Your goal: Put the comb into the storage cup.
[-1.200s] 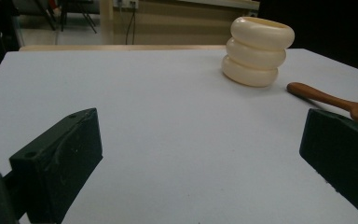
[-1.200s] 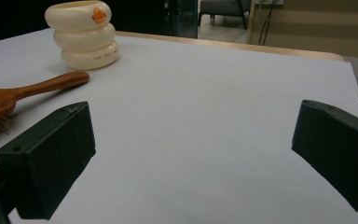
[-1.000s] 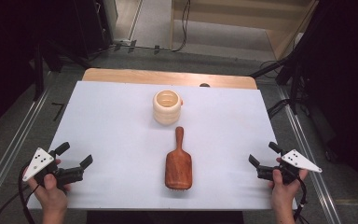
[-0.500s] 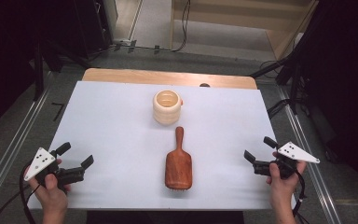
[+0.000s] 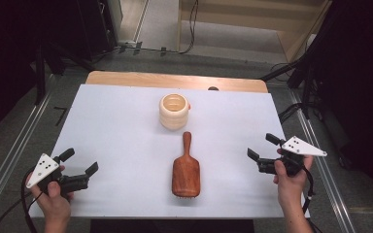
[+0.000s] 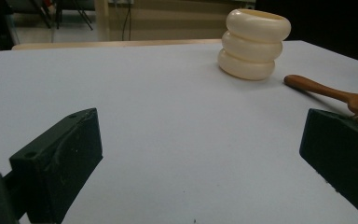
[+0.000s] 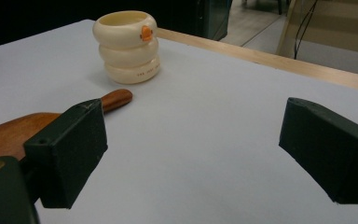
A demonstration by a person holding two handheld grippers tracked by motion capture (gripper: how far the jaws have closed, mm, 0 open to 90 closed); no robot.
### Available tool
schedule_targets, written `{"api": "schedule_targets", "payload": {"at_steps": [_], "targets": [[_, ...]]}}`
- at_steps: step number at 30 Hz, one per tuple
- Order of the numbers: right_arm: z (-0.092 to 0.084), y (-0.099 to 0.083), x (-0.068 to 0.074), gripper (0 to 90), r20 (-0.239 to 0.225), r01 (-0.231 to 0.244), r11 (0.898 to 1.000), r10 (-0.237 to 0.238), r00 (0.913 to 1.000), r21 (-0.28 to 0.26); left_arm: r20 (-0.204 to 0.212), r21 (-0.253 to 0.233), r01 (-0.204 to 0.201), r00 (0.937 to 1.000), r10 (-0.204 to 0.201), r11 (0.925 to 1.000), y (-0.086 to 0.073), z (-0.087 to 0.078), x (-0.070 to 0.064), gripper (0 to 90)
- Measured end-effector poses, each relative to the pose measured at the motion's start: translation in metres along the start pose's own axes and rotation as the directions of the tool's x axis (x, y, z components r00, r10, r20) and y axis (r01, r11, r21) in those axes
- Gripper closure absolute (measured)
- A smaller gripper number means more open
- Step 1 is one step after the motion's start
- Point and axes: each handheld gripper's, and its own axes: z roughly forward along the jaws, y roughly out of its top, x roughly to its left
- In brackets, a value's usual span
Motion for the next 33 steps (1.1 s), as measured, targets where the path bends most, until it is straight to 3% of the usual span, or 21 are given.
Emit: {"api": "schedule_targets", "payload": {"at_steps": [6,33], "targets": [[0.009,0.016,0.003,5.8,-0.028,0.023,1.000,-0.023,0.9993,0.004,0.022,0.005,-0.015,0.9996,0.015,0.9999,0.000,0.001,-0.001,0.0],[0.059,0.055,0.021,5.9,-0.129,0.094,0.992,-0.083,0.9881,0.084,0.028,0.010,-0.016,0.9995,0.015,0.9998,0.000,0.002,-0.001,0.0]]}}
